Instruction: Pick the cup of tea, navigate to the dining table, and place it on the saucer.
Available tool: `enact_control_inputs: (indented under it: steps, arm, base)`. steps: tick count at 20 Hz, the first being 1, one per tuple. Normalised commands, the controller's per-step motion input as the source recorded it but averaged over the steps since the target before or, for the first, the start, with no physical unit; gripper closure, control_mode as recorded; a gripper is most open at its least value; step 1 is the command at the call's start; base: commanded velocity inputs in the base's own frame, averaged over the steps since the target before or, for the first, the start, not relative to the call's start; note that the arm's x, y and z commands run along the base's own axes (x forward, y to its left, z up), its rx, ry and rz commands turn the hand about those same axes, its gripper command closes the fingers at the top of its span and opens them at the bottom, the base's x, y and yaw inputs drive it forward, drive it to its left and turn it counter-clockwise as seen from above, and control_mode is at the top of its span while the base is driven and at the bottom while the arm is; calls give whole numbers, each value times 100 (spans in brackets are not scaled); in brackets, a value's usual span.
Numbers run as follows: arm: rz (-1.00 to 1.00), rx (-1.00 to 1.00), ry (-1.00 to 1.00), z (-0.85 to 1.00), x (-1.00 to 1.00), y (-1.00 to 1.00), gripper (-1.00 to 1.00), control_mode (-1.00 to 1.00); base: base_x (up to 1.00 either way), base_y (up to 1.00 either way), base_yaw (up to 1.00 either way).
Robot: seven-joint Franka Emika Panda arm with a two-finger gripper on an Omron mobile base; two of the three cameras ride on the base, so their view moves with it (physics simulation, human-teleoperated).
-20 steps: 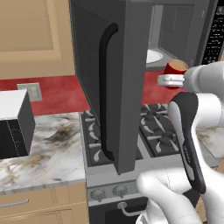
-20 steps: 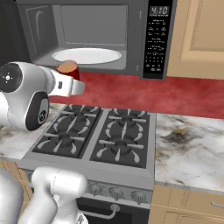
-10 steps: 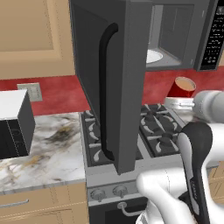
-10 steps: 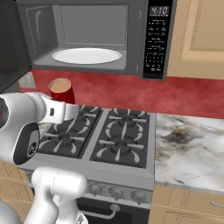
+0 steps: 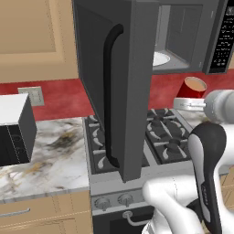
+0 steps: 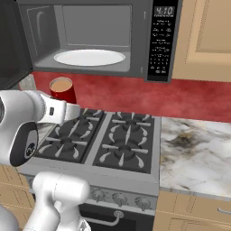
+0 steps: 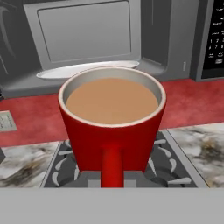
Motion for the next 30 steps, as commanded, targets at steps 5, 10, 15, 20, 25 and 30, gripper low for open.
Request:
enact_control_inputs:
  steps: [5, 10, 15, 20, 25, 30]
  arm:
    - [0, 0, 0, 0, 0, 0, 100, -100]
    - [0, 0, 0, 0, 0, 0, 100, 100]
    - [0, 0, 0, 0, 0, 0, 100, 100]
    - [0, 0, 0, 0, 0, 0, 100, 100]
    - [0, 0, 0, 0, 0, 0, 100, 100]
    - [0, 0, 0, 0, 0, 0, 100, 100]
  base:
    - [0, 0, 0]
    - [0, 0, 0]
    - [-71, 0, -10]
    - [-92, -4, -22]
    - [-27, 0, -65]
    - [-1, 0, -95]
